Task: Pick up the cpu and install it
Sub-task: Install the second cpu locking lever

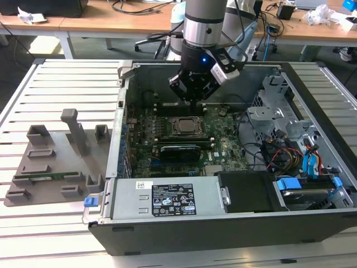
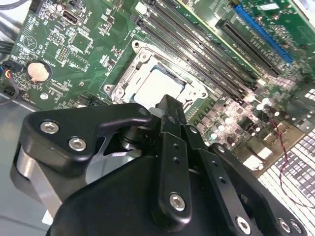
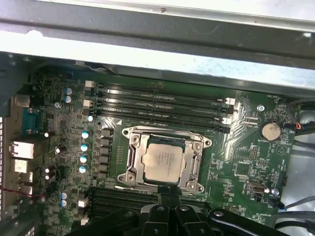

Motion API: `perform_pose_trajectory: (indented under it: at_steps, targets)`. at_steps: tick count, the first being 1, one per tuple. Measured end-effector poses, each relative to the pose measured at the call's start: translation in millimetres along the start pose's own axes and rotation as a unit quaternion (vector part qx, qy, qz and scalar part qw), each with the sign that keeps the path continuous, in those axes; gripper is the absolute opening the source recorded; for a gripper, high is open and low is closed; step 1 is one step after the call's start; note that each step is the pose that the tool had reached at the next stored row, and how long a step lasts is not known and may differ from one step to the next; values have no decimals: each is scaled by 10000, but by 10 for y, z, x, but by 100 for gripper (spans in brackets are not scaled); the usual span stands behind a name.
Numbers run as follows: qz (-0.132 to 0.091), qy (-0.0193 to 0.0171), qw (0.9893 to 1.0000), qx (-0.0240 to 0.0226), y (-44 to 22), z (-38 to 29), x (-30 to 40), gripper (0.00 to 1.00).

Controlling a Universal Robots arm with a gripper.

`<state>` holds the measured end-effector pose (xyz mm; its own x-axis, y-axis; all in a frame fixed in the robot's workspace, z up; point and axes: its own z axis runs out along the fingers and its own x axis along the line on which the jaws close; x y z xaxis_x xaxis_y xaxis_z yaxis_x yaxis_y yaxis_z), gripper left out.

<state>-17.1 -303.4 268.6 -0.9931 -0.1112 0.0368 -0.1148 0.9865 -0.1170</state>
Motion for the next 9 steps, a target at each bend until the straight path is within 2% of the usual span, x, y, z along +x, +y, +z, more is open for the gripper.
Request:
perform_pose_trajectory:
  at_steps: [3,9]
  targets:
    - [1,4,10000,33,-6,-81,2,11]
    - [3,9,10000,77,-12,-175,5,11]
